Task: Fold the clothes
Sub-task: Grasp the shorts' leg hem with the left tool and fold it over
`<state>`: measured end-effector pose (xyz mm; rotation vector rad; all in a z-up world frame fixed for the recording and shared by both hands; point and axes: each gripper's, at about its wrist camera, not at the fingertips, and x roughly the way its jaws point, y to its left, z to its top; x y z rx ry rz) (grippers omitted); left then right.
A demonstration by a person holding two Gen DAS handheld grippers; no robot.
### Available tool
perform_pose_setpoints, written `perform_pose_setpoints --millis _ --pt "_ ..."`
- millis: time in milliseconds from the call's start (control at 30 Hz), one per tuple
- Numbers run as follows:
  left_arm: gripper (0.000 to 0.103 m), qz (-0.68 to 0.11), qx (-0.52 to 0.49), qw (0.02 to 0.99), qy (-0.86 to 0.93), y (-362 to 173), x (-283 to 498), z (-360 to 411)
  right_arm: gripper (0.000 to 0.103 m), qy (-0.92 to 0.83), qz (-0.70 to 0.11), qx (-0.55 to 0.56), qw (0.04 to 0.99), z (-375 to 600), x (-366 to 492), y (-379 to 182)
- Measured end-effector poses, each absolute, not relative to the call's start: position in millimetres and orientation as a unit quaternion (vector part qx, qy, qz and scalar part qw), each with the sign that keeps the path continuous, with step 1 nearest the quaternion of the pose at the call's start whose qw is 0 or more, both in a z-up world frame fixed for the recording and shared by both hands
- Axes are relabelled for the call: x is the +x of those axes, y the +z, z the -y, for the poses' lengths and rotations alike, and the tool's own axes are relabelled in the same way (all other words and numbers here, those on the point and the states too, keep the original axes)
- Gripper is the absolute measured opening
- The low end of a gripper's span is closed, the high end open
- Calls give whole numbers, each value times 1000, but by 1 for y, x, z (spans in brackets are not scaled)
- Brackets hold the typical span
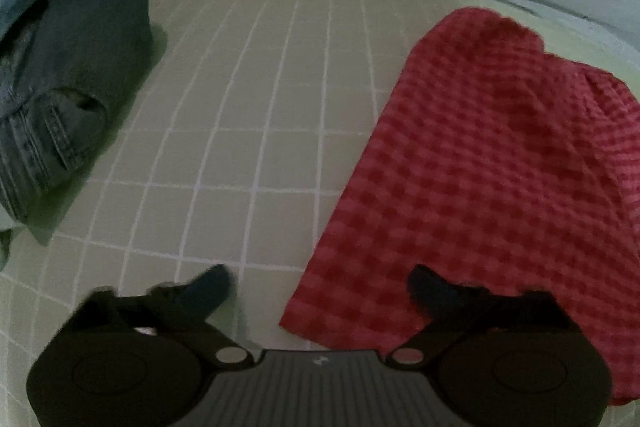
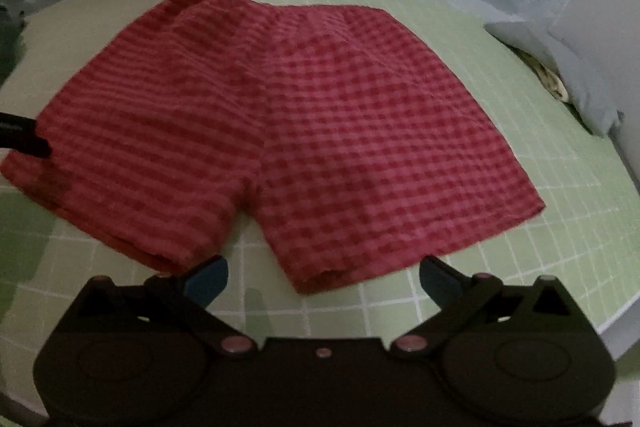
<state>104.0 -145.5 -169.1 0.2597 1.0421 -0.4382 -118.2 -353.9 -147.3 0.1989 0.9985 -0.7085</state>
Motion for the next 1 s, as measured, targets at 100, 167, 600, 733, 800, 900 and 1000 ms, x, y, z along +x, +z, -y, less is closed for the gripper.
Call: perform_pose_setpoints --millis 100,167,600,733,800,900,1000 --pt "0 -491 114 839 -204 -161 99 150 103 -319 -470 79 819 359 -114 -148" --pt "1 -501 96 837 -199 -157 99 153 103 -310 -469 74 824 367 -111 -149" --pt "0 -438 31 869 -226 -75 33 231 103 -297 -428 98 848 458 -140 -133" --pt "0 -425 39 848 -313 -60 -7 283 103 -312 -419 120 844 482 -167 -134" --pt "1 -425 39 830 -358 -57 -26 305 103 -320 -415 130 842 494 -181 -134" --pt "6 -416 61 811 -407 -58 -55 336 103 -331 -409 146 838 513 -201 -135" --pt "27 -430 65 803 -408 -66 -69 351 103 -343 -402 162 833 531 -222 -136"
